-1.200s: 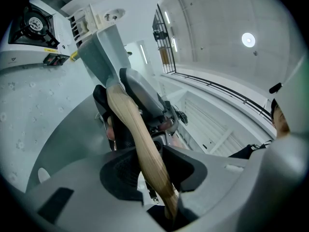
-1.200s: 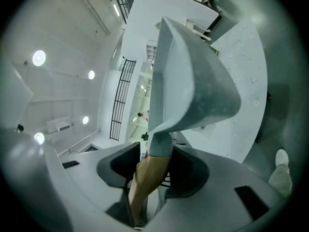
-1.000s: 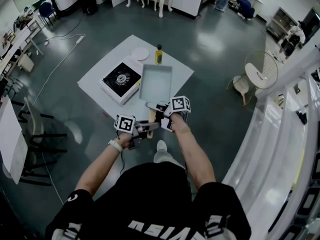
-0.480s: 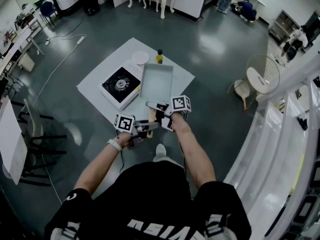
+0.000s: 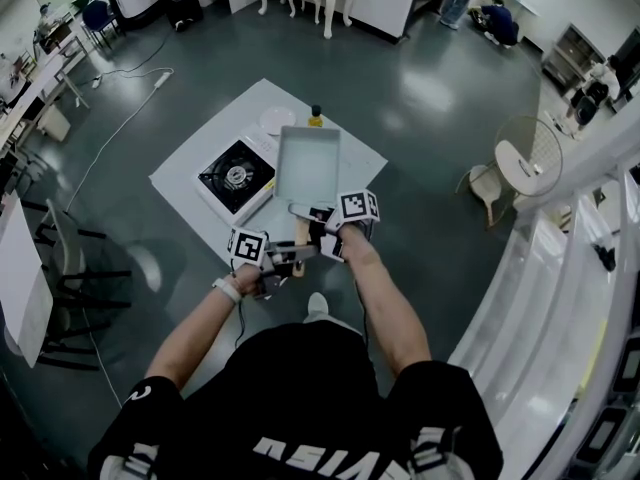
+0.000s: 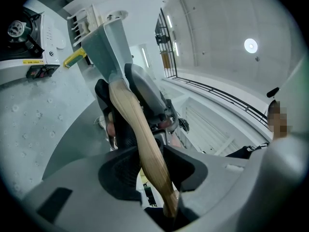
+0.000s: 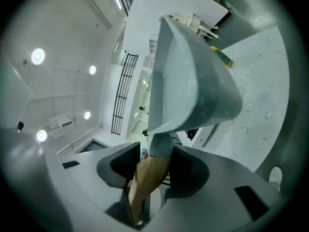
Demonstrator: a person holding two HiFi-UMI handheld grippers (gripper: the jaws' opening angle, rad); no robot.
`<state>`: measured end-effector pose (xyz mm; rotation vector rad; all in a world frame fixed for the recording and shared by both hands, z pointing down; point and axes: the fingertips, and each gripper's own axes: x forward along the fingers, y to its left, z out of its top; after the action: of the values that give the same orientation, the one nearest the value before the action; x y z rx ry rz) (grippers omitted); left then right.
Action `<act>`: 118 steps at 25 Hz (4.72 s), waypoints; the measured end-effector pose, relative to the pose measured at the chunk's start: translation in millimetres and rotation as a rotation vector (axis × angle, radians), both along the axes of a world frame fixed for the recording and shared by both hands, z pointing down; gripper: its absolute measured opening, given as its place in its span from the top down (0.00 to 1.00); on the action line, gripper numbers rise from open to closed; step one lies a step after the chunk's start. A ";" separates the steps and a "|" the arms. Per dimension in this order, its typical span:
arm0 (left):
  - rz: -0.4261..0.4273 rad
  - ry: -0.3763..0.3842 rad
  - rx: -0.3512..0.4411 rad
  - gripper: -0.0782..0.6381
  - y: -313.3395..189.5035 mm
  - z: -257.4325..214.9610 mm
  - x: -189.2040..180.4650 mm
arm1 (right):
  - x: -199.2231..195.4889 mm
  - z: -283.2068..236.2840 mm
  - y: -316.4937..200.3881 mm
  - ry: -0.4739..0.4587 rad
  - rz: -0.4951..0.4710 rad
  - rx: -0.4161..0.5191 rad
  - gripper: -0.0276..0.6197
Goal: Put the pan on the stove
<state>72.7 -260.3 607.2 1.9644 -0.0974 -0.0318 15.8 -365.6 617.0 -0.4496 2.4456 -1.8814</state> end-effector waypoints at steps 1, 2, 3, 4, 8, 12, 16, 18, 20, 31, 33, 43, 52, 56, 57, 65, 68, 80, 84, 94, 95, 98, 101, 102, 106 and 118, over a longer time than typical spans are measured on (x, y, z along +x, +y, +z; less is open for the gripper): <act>-0.004 -0.007 -0.009 0.72 -2.7 1.4 1.4 | 1.8 0.3 -3.0 0.003 -0.003 0.002 0.72; -0.010 -0.012 -0.026 0.72 -5.1 2.8 3.0 | 3.4 0.3 -6.0 0.004 -0.007 0.004 0.72; -0.014 -0.013 -0.045 0.72 -7.4 3.4 5.0 | 4.9 0.1 -9.0 0.005 -0.011 0.005 0.72; -0.015 -0.009 -0.054 0.72 -10.0 2.8 7.6 | 6.3 0.0 -12.0 0.006 -0.016 0.005 0.72; -0.006 0.011 -0.031 0.72 -21.7 -1.5 19.4 | 11.5 0.7 -22.4 0.012 -0.034 0.002 0.72; -0.009 0.002 -0.010 0.72 -32.8 1.9 29.2 | 18.8 2.8 -31.0 0.013 -0.055 0.002 0.72; -0.023 0.022 0.006 0.72 -45.1 -0.9 40.1 | 26.3 3.3 -41.6 0.008 -0.070 -0.002 0.73; -0.033 0.012 0.015 0.72 -50.6 1.0 43.1 | 28.4 4.0 -46.0 0.008 -0.085 0.005 0.73; -0.044 0.018 0.019 0.72 -54.4 1.2 47.0 | 31.0 5.4 -49.8 0.008 -0.094 0.013 0.73; -0.108 0.014 0.003 0.72 -58.5 8.5 34.3 | 17.4 10.8 -52.5 -0.006 -0.115 0.005 0.73; -0.105 0.034 0.000 0.72 -57.9 6.6 29.7 | 11.4 10.0 -52.0 -0.007 -0.116 0.006 0.73; -0.099 -0.006 0.043 0.72 -62.8 5.9 -0.2 | -13.3 12.8 -56.8 0.000 -0.103 0.003 0.73; -0.142 0.011 0.069 0.72 -68.2 3.0 -11.2 | -30.9 10.4 -58.0 -0.020 -0.150 0.000 0.72; -0.170 0.012 0.069 0.72 -69.4 4.5 -16.9 | -38.4 12.1 -56.6 -0.017 -0.171 -0.008 0.73; -0.177 0.009 0.070 0.72 -70.0 5.1 -19.1 | -40.5 13.0 -56.8 -0.013 -0.176 -0.007 0.73; -0.231 0.007 0.046 0.72 -72.6 12.0 -30.7 | -57.3 21.2 -56.0 -0.007 -0.233 -0.015 0.72; -0.256 -0.006 0.050 0.72 -74.3 14.8 -42.1 | -69.8 23.9 -54.8 -0.004 -0.257 -0.021 0.72; -0.357 -0.007 0.039 0.72 -72.9 21.2 -77.7 | -115.1 31.8 -43.1 0.008 -0.370 -0.030 0.72; -0.386 -0.006 0.030 0.72 -70.8 22.2 -90.7 | -130.9 31.8 -38.7 0.006 -0.403 -0.025 0.72; -0.424 0.005 0.024 0.72 -68.5 22.2 -101.5 | -144.8 33.3 -32.0 0.023 -0.443 -0.026 0.72; -0.426 0.005 0.026 0.72 -68.5 22.8 -102.3 | -146.4 33.7 -31.3 0.019 -0.447 -0.028 0.72; -0.433 0.000 0.021 0.72 -69.0 26.0 -105.1 | -150.2 36.0 -30.6 0.013 -0.459 -0.027 0.72; -0.443 -0.017 0.011 0.72 -70.9 30.1 -108.8 | -153.4 37.6 -32.4 0.008 -0.466 -0.024 0.72; -0.444 -0.020 0.016 0.72 -72.0 30.5 -109.8 | -154.4 38.9 -33.1 0.009 -0.468 -0.024 0.72; -0.453 -0.029 0.009 0.72 -74.5 37.9 -111.9 | -155.6 49.0 -35.4 0.023 -0.474 -0.028 0.72; -0.471 -0.043 -0.019 0.72 -83.4 68.9 -116.3 | -162.3 84.9 -37.9 0.030 -0.508 -0.065 0.72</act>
<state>-43.6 -343.7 676.2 1.8848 -0.5844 -0.2947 -146.6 -403.5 701.8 0.1680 2.7142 -2.1324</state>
